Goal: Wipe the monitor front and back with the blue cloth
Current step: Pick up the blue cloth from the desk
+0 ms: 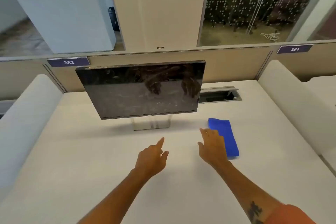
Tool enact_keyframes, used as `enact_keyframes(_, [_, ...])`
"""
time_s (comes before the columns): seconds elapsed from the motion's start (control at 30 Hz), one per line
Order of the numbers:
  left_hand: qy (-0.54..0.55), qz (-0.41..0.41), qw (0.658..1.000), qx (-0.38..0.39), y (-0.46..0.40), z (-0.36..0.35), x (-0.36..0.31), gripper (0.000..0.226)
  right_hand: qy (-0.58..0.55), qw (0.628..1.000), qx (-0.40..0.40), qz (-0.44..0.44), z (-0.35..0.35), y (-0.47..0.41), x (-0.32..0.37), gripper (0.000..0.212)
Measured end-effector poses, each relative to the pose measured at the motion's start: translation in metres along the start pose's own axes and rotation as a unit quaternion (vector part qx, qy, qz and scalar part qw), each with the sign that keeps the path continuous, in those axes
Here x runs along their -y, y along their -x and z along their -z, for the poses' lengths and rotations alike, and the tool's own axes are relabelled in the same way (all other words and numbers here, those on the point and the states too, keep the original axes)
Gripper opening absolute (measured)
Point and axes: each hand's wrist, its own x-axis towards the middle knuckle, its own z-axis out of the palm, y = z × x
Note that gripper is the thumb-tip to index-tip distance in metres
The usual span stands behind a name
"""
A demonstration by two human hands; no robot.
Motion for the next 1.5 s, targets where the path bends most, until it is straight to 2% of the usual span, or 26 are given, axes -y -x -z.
enact_keyframes(0.2, [0.057,-0.038,0.996,0.058,-0.016,-0.053,-0.054,0.065,0.008,0.995,0.045,-0.085,-0.016,-0.001,-0.057,0.074])
enact_keyframes(0.37, [0.016,-0.032,0.994,0.107,-0.035,-0.094,-0.076,0.074,-0.017,0.99,0.082,-0.114,-0.028,-0.006,-0.078,0.088])
enact_keyframes(0.63, [-0.079,-0.036,0.984,0.158,-0.044,-0.136,-0.069,0.09,0.011,0.984,0.128,-0.126,-0.05,-0.009,-0.084,0.086])
enact_keyframes(0.8, [-0.083,-0.038,0.983,0.159,-0.047,-0.14,-0.073,0.092,0.024,0.982,0.139,-0.125,-0.058,-0.012,-0.085,0.095])
enact_keyframes(0.93, [-0.061,-0.032,0.986,0.153,-0.047,-0.138,-0.076,0.093,0.078,0.98,0.154,-0.099,-0.059,-0.014,-0.086,0.103])
enact_keyframes(1.07, [-0.055,-0.029,0.985,0.161,-0.045,-0.136,-0.075,0.093,0.077,0.984,0.141,-0.071,-0.057,-0.014,-0.094,0.084])
enact_keyframes(1.17, [-0.047,-0.033,0.986,0.154,-0.044,-0.132,-0.077,0.088,0.016,0.993,0.105,-0.056,-0.046,-0.016,-0.099,0.054])
enact_keyframes(1.23, [-0.03,-0.043,0.991,0.125,-0.044,-0.124,-0.08,0.077,-0.037,0.993,0.085,-0.068,-0.035,-0.017,-0.098,0.04])
enact_keyframes(1.37, [0.031,-0.056,0.996,0.057,-0.046,-0.105,-0.09,0.063,-0.128,0.986,0.064,-0.085,-0.013,-0.02,-0.086,0.043])
enact_keyframes(1.5, [0.186,-0.036,0.982,0.019,-0.05,-0.087,-0.099,0.074,-0.207,0.973,0.068,-0.072,0.012,-0.027,-0.064,0.05])
